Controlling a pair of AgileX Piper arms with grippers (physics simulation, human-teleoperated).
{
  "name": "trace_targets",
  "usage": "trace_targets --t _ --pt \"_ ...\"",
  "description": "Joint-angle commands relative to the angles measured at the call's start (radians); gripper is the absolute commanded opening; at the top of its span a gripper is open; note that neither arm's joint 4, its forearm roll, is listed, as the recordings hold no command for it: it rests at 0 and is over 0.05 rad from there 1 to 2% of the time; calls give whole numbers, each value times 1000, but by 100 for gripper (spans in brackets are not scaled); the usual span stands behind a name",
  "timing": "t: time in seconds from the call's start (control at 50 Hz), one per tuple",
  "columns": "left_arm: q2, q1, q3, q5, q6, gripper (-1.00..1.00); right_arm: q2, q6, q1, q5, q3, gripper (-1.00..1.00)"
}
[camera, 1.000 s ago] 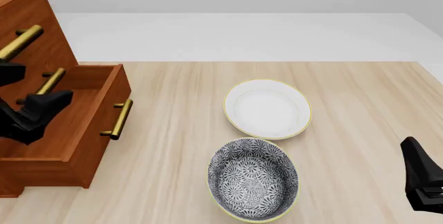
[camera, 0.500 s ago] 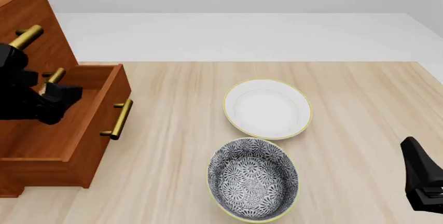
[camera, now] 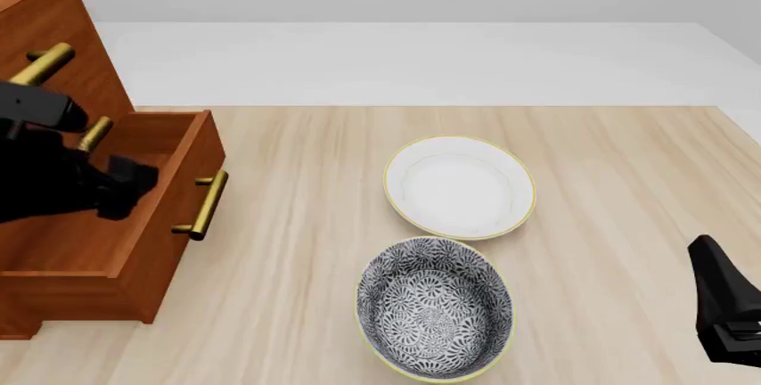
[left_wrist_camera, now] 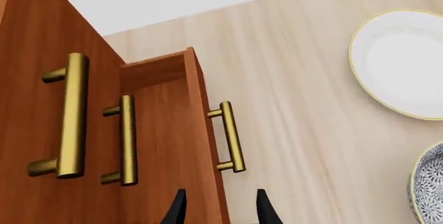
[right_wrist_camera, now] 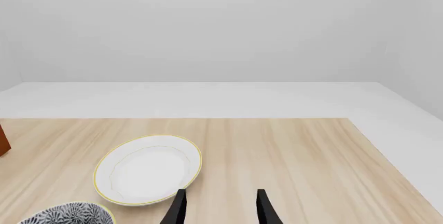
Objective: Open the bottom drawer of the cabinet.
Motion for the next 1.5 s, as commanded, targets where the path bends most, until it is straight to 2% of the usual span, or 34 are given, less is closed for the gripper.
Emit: trace_targets --t 0.02,0.28,0.52,0.76,0.86,1.38,1.5 --pt "43 32 27 -36 -18 100 0 0 0 0 0 100" --pt "73 62 49 -71 -14 100 0 0 0 0 0 100" --pt "124 39 77 -111 -53 100 0 0 0 0 0 100" --pt "157 39 103 -148 -58 100 0 0 0 0 0 100" --pt "164 55 119 -169 -36 100 0 0 0 0 0 100" --pt "251 16 148 -238 -85 100 0 0 0 0 0 100" --pt "261 30 160 -260 -75 100 0 0 0 0 0 100"
